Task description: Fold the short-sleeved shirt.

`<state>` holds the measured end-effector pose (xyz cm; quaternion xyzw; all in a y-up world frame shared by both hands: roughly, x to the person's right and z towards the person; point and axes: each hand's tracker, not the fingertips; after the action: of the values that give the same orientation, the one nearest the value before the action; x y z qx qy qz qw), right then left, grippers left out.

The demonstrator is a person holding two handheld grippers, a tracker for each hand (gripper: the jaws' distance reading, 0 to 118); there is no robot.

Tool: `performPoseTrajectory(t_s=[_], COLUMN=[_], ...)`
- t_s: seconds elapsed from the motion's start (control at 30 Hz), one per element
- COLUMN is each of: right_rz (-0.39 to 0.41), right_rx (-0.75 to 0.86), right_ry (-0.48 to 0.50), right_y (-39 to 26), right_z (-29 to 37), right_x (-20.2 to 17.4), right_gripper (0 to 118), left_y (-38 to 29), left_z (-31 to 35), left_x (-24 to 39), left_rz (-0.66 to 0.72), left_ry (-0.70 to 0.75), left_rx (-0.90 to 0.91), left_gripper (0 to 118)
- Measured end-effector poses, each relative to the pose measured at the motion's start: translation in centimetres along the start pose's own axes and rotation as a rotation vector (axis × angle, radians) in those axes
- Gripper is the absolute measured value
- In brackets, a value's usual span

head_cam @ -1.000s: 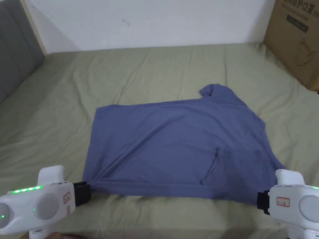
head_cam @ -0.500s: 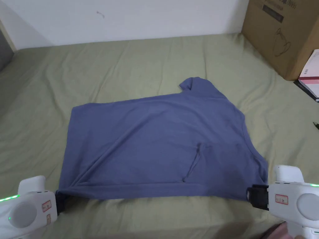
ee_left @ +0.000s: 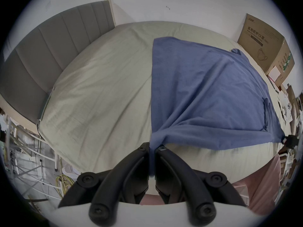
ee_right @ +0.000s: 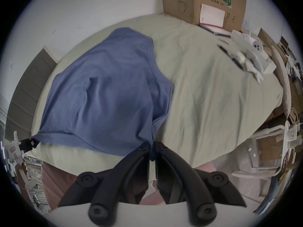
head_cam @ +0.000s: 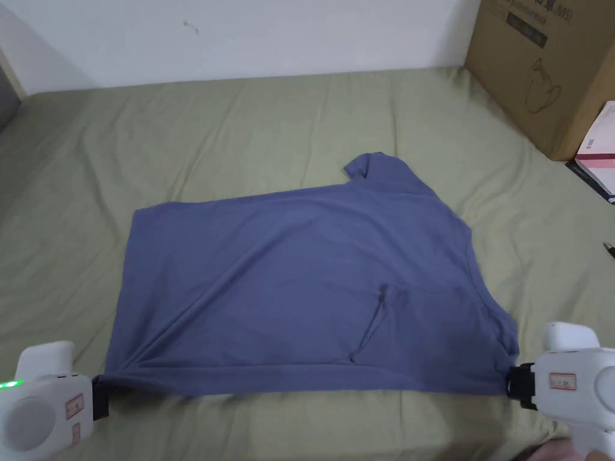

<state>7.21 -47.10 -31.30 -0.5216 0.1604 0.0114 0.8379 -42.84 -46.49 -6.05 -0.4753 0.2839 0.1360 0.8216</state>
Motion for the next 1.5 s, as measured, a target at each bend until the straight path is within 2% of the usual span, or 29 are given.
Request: performPoseTrajectory(t_s=[0.13,0.23,0.37,0.4,0.5,0.53,0.57,0.6,0.63,0.67,0.73,0.8,0.83,0.87,0.9,0.93,0.97,1.0,1.07,1.13,1.17,1.2,1.23,1.27,1.33,1.43,1.5], right_rz=[-0.035,-0.043,-0.069,-0.067,-0.07,-0.067,-0.044,-0.001,0.027,0.034,0.015,0.011,0.026,0.04,0.081,0.138,0.17,0.167,0.15,0.12,0.116,0.097,0.076,0.057,0.011,-0.017,-0.035], right_rx=[0.058,0.089,0.092,0.091,0.06,0.052,0.033,0.017,0.018,0.03,0.057,0.092,0.116,0.128,0.14,0.157,0.171,0.161,0.137,0.086,0.076,0.07,0.061,0.052,0.047,0.049,0.046], right_ry=[0.055,0.043,0.039,0.031,0.011,0.001,-0.033,-0.073,-0.098,-0.082,-0.037,0.007,0.0,-0.014,-0.05,-0.076,-0.08,-0.07,0.015,-0.004,-0.005,-0.008,-0.001,0.01,0.022,0.007,-0.007], right_y=[3.6,7.2,12.1,13.2,15.4,15.6,15.7,15.7,15.4,15.0,14.2,13.1,12.3,11.7,10.8,9.8,9.0,7.9,6.4,5.3,4.9,4.3,4.2,3.9,3.3,2.8,2.7], right_z=[1.5,0.7,-1.7,-2.8,-5.9,-6.8,-7.3,-7.7,-7.7,-7.4,-5.9,-4.1,-3.2,-2.5,-1.7,-1.2,-1.0,-0.7,-0.8,-1.8,-2.1,-2.3,-2.9,-2.9,-2.8,-2.8,-2.8], right_x=[-0.2,-0.8,-1.7,-2.1,-3.2,-3.7,-4.0,-4.6,-5.0,-5.3,-5.6,-6.1,-6.5,-7.2,-8.1,-8.9,-9.3,-9.8,-9.8,-9.4,-9.2,-8.8,-7.7,-7.2,-6.0,-4.4,-3.5], right_gripper=[6,6,6,6,6,7,10,22,51,66,65,64,57,47,37,18,3,2,0,0,0,0,0,0,0,0,0], left_y=[2.8,5.7,10.0,11.1,12.9,13.2,13.3,13.5,13.3,13.0,12.1,11.0,10.1,9.5,8.7,7.8,7.1,6.2,5.1,5.1,5.4,5.9,6.4,6.7,7.5,7.2,6.5], left_z=[1.6,1.4,-1.3,-2.4,-5.1,-5.9,-6.3,-6.5,-6.5,-6.2,-4.7,-3.3,-2.5,-1.8,-2.0,-1.7,-1.7,-1.5,-1.5,-2.0,-2.4,-3.0,-3.6,-4.3,-6.6,-9.5,-10.2], left_x=[-0.2,0.1,1.0,1.3,2.3,2.6,2.5,2.2,1.8,1.5,1.0,0.8,0.9,1.0,0.8,1.0,1.3,1.6,1.8,1.7,1.6,1.6,1.5,1.3,1.2,1.7,2.0], left_rz=[-0.016,-0.013,-0.048,-0.081,-0.143,-0.146,-0.132,-0.12,-0.07,-0.033,0.004,0.002,0.008,0.016,0.026,0.028,0.034,0.048,0.074,0.089,0.097,0.107,0.111,0.118,0.12,0.119,0.119], left_ry=[0.012,0.016,0.036,0.057,0.063,0.078,0.107,0.122,0.099,0.07,0.016,0.024,0.023,0.005,-0.011,-0.01,-0.012,-0.03,-0.075,-0.077,-0.077,-0.068,-0.069,-0.068,-0.062,-0.07,-0.053], left_rx=[0.044,0.073,0.066,0.012,0.005,0.003,-0.011,-0.032,-0.041,-0.035,-0.003,0.004,0.016,0.031,0.039,0.033,0.027,0.024,0.034,0.04,0.044,0.041,0.036,0.039,0.001,-0.087,-0.063], left_gripper=[5,5,5,5,7,16,36,62,92,104,104,104,95,73,38,2,3,2,0,1,5,20,46,60,79,78,75])
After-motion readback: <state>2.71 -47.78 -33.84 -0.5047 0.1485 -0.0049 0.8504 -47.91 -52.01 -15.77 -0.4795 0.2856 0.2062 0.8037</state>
